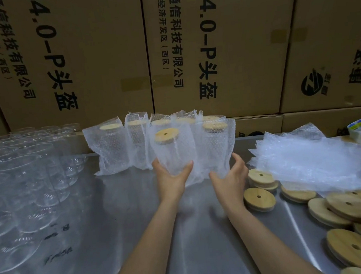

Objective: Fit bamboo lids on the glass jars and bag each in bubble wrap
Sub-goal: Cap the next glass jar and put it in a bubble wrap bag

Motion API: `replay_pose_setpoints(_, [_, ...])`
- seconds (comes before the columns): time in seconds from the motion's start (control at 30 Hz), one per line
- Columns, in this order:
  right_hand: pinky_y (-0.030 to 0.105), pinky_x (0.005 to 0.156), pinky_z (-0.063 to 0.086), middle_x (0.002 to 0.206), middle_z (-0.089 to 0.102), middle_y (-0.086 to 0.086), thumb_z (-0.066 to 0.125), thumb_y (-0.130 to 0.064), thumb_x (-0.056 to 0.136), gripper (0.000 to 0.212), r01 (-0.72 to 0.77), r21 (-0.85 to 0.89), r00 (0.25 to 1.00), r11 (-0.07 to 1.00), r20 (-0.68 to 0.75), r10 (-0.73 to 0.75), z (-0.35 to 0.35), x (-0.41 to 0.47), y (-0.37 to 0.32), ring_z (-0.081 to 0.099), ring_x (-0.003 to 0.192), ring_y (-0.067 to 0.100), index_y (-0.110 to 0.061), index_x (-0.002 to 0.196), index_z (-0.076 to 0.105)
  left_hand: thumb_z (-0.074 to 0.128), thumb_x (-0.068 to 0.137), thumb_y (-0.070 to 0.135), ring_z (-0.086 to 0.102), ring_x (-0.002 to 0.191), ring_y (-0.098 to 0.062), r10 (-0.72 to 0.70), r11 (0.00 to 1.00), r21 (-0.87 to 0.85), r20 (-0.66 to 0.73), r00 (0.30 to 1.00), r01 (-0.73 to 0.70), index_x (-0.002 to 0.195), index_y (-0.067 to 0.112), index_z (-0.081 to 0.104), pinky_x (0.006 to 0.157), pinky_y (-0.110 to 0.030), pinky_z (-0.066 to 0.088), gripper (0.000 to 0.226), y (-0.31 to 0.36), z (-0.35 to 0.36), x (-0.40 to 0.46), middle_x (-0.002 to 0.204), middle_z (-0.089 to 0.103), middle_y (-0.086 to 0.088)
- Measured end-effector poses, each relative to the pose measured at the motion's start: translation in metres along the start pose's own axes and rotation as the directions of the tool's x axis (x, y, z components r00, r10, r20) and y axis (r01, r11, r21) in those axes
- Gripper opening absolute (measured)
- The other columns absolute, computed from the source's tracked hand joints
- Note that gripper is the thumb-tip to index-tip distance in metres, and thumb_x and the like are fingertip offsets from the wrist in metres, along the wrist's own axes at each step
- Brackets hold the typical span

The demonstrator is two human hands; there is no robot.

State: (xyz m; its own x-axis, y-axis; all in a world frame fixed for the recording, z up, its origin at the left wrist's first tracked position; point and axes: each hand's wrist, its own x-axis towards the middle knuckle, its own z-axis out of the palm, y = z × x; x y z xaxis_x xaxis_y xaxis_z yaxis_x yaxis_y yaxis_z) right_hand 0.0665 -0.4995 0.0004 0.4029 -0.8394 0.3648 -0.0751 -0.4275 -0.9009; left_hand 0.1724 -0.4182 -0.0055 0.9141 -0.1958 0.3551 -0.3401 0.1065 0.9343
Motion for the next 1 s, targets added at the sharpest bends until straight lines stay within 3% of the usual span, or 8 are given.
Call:
replay_pose_setpoints(0.2, [0.028, 0.084, 0.035, 0.150, 0.031, 0.000, 0.062, -0.019, 0.087, 0.073, -0.005, 0.051, 0.998, 0.999, 0.060, 0.001, 0.003, 0.015, 0.008, 0.043, 0.126, 0.019, -0.028, 0.148, 0.023, 0.083, 0.072, 0.032, 0.042, 0.119, -0.009, 0.019, 1.000, 0.013, 0.111, 0.994, -0.021, 0.117, 0.025, 0.026, 0.094, -0.021, 0.035, 0.073, -0.008, 0.014, 0.012, 0.130, 0.039, 0.004])
replay_pose_setpoints(0.33, [0.027, 0.086, 0.034, 0.155, 0.029, -0.003, 0.059, -0.017, 0.088, 0.074, 0.003, 0.051, 0.996, 0.999, 0.091, -0.007, 0.005, 0.021, 0.011, 0.040, 0.132, 0.019, -0.031, 0.149, 0.021, 0.080, 0.074, 0.039, 0.044, 0.125, -0.014, 0.036, 0.998, 0.043, 0.204, 0.978, -0.045, 0.121, 0.025, 0.024, 0.101, -0.026, 0.038, 0.075, -0.011, 0.018, 0.016, 0.133, 0.042, 0.001])
replay_pose_setpoints(0.47, [0.026, 0.090, 0.032, 0.156, 0.028, -0.004, 0.058, -0.014, 0.088, 0.075, 0.012, 0.082, 0.996, 0.997, 0.092, -0.020, 0.005, 0.026, 0.013, 0.033, 0.139, 0.018, -0.032, 0.150, 0.020, 0.076, 0.076, 0.046, 0.039, 0.134, -0.018, 0.036, 0.997, 0.057, 0.273, 0.961, -0.053, 0.136, 0.016, 0.019, 0.112, -0.040, 0.035, 0.088, -0.014, 0.023, 0.019, 0.146, 0.035, -0.004])
replay_pose_setpoints(0.67, [0.028, 0.092, 0.033, 0.157, 0.027, -0.005, 0.057, -0.014, 0.089, 0.075, 0.006, 0.101, 0.995, 0.995, 0.102, -0.016, 0.005, 0.033, 0.017, 0.033, 0.140, 0.019, -0.034, 0.151, 0.018, 0.065, 0.066, 0.073, 0.038, 0.132, -0.013, 0.018, 0.992, 0.112, 0.292, 0.956, -0.052, 0.137, 0.030, 0.015, 0.111, -0.036, 0.036, 0.097, -0.015, 0.026, 0.017, 0.140, 0.033, 0.008])
replay_pose_setpoints(0.83, [0.038, 0.105, 0.039, 0.157, 0.026, -0.003, 0.058, -0.013, 0.089, 0.079, 0.017, 0.067, 0.991, 0.998, 0.131, -0.026, 0.002, 0.028, 0.013, 0.035, 0.139, 0.021, -0.026, 0.152, 0.012, 0.061, 0.049, 0.086, 0.037, 0.135, -0.018, 0.010, 0.989, 0.145, 0.220, 0.975, -0.043, 0.142, 0.022, 0.018, 0.112, -0.041, 0.035, 0.121, -0.011, 0.023, 0.014, 0.146, 0.033, 0.002])
replay_pose_setpoints(1.0, [0.042, 0.111, 0.035, 0.157, 0.023, 0.007, 0.065, -0.017, 0.086, 0.087, 0.061, -0.061, 0.989, 0.996, 0.135, -0.053, -0.002, 0.014, 0.005, 0.030, 0.141, 0.025, -0.014, 0.153, 0.010, 0.064, 0.043, 0.086, 0.023, 0.140, -0.016, -0.012, 0.991, 0.134, 0.155, 0.988, -0.009, 0.146, 0.024, 0.012, 0.108, -0.026, 0.025, 0.132, -0.003, 0.009, -0.004, 0.154, 0.018, 0.001])
